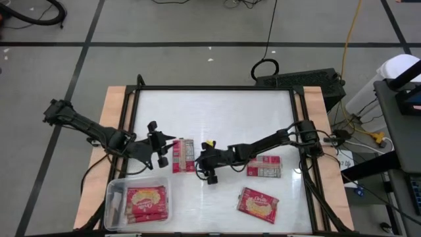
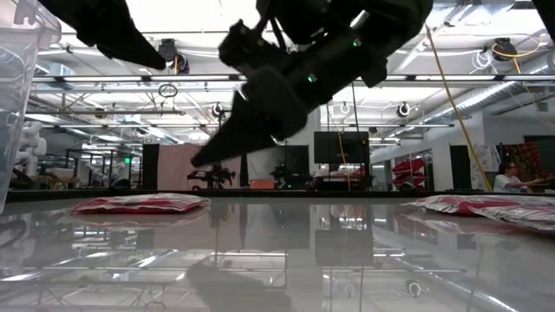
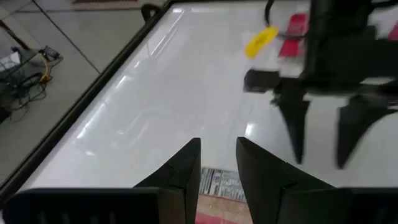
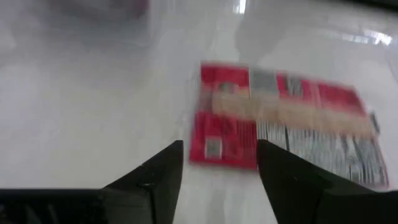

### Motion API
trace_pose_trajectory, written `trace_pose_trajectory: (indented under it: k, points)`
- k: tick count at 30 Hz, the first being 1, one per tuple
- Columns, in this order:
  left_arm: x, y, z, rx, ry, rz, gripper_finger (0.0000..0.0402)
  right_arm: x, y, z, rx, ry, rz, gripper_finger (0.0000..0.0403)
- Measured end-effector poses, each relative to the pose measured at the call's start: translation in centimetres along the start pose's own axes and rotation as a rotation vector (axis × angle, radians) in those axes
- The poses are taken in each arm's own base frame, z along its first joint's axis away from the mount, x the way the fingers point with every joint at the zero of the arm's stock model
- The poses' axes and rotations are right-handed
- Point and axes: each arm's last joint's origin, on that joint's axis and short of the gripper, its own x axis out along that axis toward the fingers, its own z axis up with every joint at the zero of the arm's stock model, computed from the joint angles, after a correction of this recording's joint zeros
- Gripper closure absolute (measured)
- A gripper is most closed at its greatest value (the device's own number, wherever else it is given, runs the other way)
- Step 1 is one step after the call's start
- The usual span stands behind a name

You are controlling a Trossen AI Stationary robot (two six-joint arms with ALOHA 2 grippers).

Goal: Sort popcorn bags into baskets
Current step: Put the popcorn bag into the transparent bin

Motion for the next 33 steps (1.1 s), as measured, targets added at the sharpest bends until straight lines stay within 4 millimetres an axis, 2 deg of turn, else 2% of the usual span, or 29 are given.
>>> trace_pose_trajectory:
  k: [3, 8, 12, 16, 19, 21, 28, 30, 33]
  points:
    - [0.5, 0.0, -0.2, 0.008, 0.028, -0.003, 0.0295, 0.8, 0.1, 0.3, 0.022, -0.097, 0.0, 0.018]
    - [0.8, 0.0, -0.3, 0.007, 0.043, 0.005, 0.0295, 2.9, 0.3, -1.0, -0.008, -0.114, 0.012, 0.0143]
    - [0.8, 0.0, -0.2, 0.015, 0.04, 0.002, 0.0295, 4.3, 0.5, -2.2, -0.033, -0.089, 0.018, 0.014]
    - [0.8, 0.0, -0.2, 0.024, 0.038, 0.002, 0.0295, 5.2, -0.1, -3.4, -0.008, -0.062, -0.009, 0.0155]
    - [0.8, 0.0, -0.2, 0.025, 0.039, 0.002, 0.0295, 5.5, -0.6, -4.0, 0.008, -0.037, -0.065, 0.0183]
    - [0.8, 0.0, -0.2, 0.025, 0.039, 0.002, 0.0295, 5.5, -0.9, -4.1, -0.002, -0.025, -0.093, 0.0215]
    - [0.8, 0.0, -0.2, 0.03, 0.039, 0.002, 0.0295, 5.4, -2.8, -4.5, -0.019, 0.0, -0.16, 0.038]
    - [0.9, 0.0, -0.3, 0.027, 0.037, 0.001, 0.0295, 5.1, -3.1, -4.2, -0.015, -0.002, -0.155, 0.0393]
    - [1.2, -0.1, -1.2, 0.03, 0.051, 0.006, 0.0295, 4.3, -3.7, -3.4, -0.006, -0.008, -0.154, 0.039]
